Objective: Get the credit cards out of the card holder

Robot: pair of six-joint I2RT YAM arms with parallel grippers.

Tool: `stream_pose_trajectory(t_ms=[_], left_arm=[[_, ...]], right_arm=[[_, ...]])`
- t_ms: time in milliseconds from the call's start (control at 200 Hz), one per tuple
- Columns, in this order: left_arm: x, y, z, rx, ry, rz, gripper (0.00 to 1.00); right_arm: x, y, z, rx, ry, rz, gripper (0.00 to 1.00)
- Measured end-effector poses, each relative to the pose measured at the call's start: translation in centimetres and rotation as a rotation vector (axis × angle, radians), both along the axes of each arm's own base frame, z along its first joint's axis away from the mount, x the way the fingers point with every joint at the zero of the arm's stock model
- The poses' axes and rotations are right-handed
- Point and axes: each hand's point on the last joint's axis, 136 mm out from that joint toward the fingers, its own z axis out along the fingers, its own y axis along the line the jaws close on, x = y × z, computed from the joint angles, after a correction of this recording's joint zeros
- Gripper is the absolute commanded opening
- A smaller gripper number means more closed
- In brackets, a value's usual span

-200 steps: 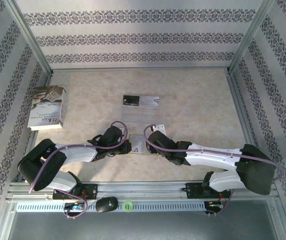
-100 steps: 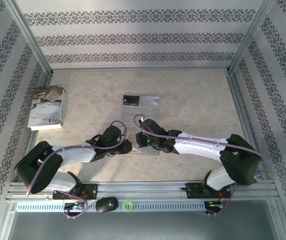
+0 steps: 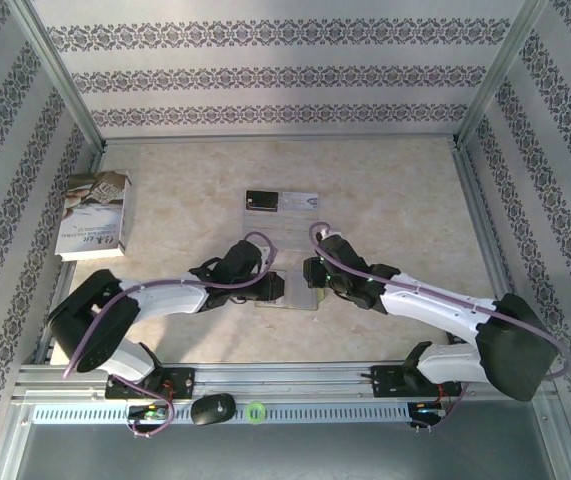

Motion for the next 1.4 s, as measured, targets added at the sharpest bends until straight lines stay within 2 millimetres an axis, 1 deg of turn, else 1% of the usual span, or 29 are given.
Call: stream_pose_trajectory(t_ms=[165,225,345,460,555,640,749,799,834,864,909,964,1009,1084,1204,1269,1349,1404], left_arm=[[-1.0,-4.2,-1.1,-0.018,0.071,-0.126,0.14],[-1.3,-5.3,-1.6,-0.021,0.101,-0.159,0.14],[-1.6,-5.8,-2.9,-0.013,0.148,-0.18,0.17],[-1.7,-5.7,-2.2,-0.027,0.137,-0.183,0.23],[-2.1,-4.6,-0.8,-0.041,0.095,-0.164,0.29],[-2.0,-3.3,1.9,-0.075,0.018,-0.134,0.31],[-0.6,-1.2,5.9,-0.117,-0.117,-0.053,0.33],[0.4,0.1,7.0,-0.124,-0.165,-0.007,0.35],[1.0,1.1,7.3,-0.122,-0.183,0.024,0.36],[1.7,2.0,7.2,-0.115,-0.19,0.055,0.37],[2.5,3.3,6.6,-0.093,-0.189,0.091,0.39],[3.1,4.6,5.1,-0.052,-0.172,0.125,0.4],[3.0,5.2,3.8,-0.018,-0.149,0.133,0.42],[2.6,5.4,2.2,0.022,-0.117,0.121,0.42],[2.5,5.6,1.0,0.052,-0.105,0.111,0.44],[2.5,5.6,0.7,0.064,-0.107,0.104,0.43],[2.5,5.7,0.4,0.077,-0.111,0.098,0.39],[2.6,5.9,0.2,0.091,-0.12,0.096,0.38]], right_arm=[[0.6,-2.2,0.9,0.014,-0.028,-0.064,0.19],[0.8,-2.8,1.2,0.022,-0.037,-0.081,0.2],[0.7,-3.4,1.2,0.026,-0.043,-0.094,0.22],[0.5,-3.3,0.9,0.028,-0.031,-0.084,0.23],[0.2,-2.5,0.7,0.05,-0.014,-0.051,0.23],[0.0,-1.5,0.1,0.072,0.016,-0.012,0.23],[-0.5,0.2,-0.9,0.095,0.071,0.049,0.22],[-0.8,1.4,-1.2,0.105,0.096,0.09,0.21],[-1.0,2.4,-1.4,0.112,0.111,0.12,0.2],[-1.2,3.3,-1.6,0.117,0.123,0.145,0.19],[-1.5,4.5,-1.9,0.123,0.139,0.176,0.17],[-1.8,5.4,-2.6,0.128,0.164,0.199,0.15],[-2.2,6.0,-3.5,0.13,0.191,0.213,0.13],[-2.6,6.1,-5.1,0.112,0.238,0.208,0.1],[-3.1,5.6,-7.3,0.074,0.3,0.173,0.08],[-3.1,5.4,-7.7,0.065,0.308,0.157,0.08],[-3.0,5.3,-7.7,0.06,0.305,0.151,0.08],[-3.0,5.3,-7.7,0.059,0.301,0.152,0.09]])
